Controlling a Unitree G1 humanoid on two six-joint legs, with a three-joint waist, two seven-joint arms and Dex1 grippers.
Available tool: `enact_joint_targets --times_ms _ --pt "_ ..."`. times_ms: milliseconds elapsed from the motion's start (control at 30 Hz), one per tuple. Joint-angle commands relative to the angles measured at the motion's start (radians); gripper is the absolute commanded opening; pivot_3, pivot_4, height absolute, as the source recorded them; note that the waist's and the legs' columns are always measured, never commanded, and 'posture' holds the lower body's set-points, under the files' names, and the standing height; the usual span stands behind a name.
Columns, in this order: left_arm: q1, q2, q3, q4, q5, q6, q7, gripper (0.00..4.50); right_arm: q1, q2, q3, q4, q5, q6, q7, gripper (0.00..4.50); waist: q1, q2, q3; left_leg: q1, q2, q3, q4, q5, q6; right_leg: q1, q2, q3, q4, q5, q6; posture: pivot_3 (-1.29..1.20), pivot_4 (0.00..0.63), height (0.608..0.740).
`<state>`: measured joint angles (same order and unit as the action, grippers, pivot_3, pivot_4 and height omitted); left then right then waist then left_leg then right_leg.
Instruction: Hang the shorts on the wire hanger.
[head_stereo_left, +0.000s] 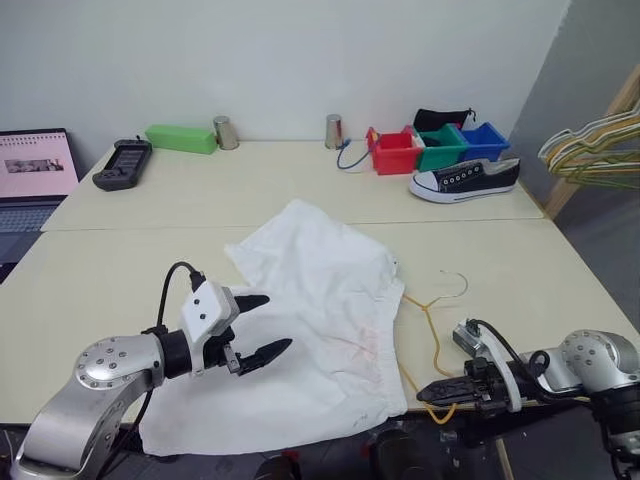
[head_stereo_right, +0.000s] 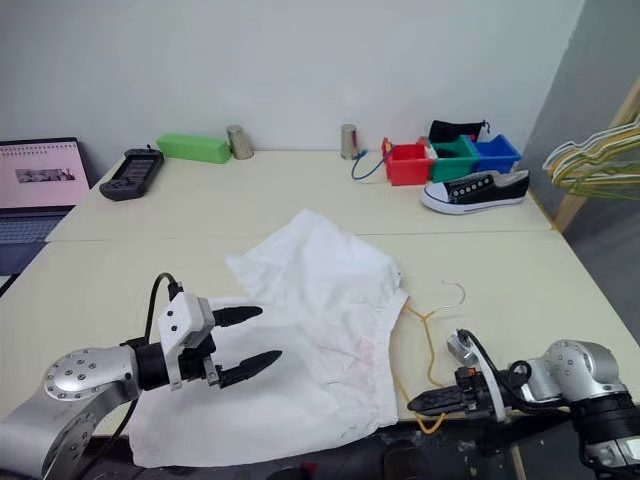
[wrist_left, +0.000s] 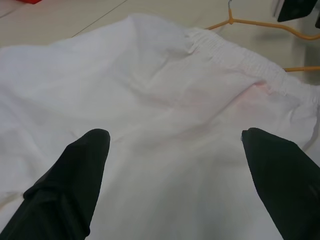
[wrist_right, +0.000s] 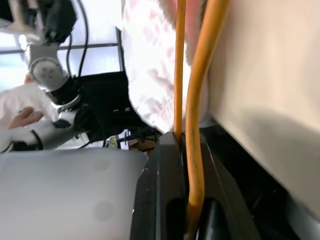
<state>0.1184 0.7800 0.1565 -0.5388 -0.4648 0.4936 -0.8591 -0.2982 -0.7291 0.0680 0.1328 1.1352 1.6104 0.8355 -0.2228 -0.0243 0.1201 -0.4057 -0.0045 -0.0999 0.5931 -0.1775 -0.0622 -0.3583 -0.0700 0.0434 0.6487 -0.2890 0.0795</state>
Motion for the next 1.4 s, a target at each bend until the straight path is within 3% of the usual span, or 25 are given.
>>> enact_joint_targets --times_ms 33,233,367,567,733,833,1067,1400 --pt "-0.026 -0.003 -0.006 0.011 0.004 -0.022 -0.002 4.49 -0.079 -0.029 -0.092 0.055 0.014 0.004 -0.047 0.0 0.0 0.0 0.0 0.0 0.0 0.0 0.0 0.0 0.0 0.0 0.0 0.0 0.0 0.0 0.0 -0.24 0.046 0.74" --pt "-0.056 -0.005 -0.023 0.028 0.0 -0.024 -0.011 4.49 -0.199 -0.119 -0.126 0.064 0.065 0.004 -0.028 0.0 0.0 0.002 -0.001 0.0 0.0 0.0 0.001 0.0 0.0 0.0 0.0 0.0 0.001 0.0 0.0 -0.26 0.042 0.74" --pt "-0.114 0.017 -0.024 0.024 -0.036 0.01 -0.037 4.49 -0.213 -0.183 -0.077 -0.141 0.027 -0.036 0.025 0.0 -0.001 0.002 -0.001 -0.001 0.0 0.0 0.0 0.0 0.0 0.0 0.001 0.0 0.001 0.0 0.0 -0.27 0.039 0.74" --pt "-0.398 0.102 0.017 0.142 -0.108 0.077 -0.117 4.49 -0.342 -0.174 0.103 -0.199 -0.331 -0.45 0.074 0.0 -0.009 0.003 -0.002 -0.013 0.001 -0.001 0.005 0.001 0.0 -0.013 0.003 0.001 0.005 0.004 0.009 -0.26 0.032 0.74" --pt "-0.757 0.196 -0.036 0.368 -0.083 0.052 -0.263 4.49 -0.472 -0.094 0.265 -0.063 -0.72 -0.881 0.034 0.0 -0.034 0.002 -0.001 -0.014 0.001 -0.002 0.01 0.001 0.001 -0.016 0.004 0.001 0.01 0.005 0.01 -0.24 0.023 0.74" --pt "-0.919 0.176 -0.123 0.566 0.052 -0.106 -0.307 4.49 -0.505 -0.019 0.291 -0.017 -0.872 -1.049 -0.042 0.0 -0.042 0.009 -0.007 -0.013 0.0 -0.001 0.01 0.001 0.001 -0.014 0.004 0.002 0.011 0.005 0.01 -0.24 0.016 0.74" --pt "-1.2 0.051 -0.287 1.019 0.313 -0.499 -0.362 4.49 -0.556 0.072 0.32 0.087 -1.109 -1.284 -0.109 0.0 -0.053 0.01 -0.008 -0.013 -0.001 -0.004 0.01 0.003 -0.002 -0.015 0.003 0.001 0.016 0.006 0.01 -0.23 0.0 0.74" --pt "-1.328 -0.037 -0.385 1.315 0.493 -0.81 -0.44 4.49 -0.532 0.113 0.323 -0.009 -1.282 -1.321 -0.123 0.0 -0.083 0.01 -0.008 -0.013 -0.001 -0.005 0.012 0.003 -0.002 -0.015 0.003 0.001 0.02 0.006 0.01 -0.28 0.0 0.74"
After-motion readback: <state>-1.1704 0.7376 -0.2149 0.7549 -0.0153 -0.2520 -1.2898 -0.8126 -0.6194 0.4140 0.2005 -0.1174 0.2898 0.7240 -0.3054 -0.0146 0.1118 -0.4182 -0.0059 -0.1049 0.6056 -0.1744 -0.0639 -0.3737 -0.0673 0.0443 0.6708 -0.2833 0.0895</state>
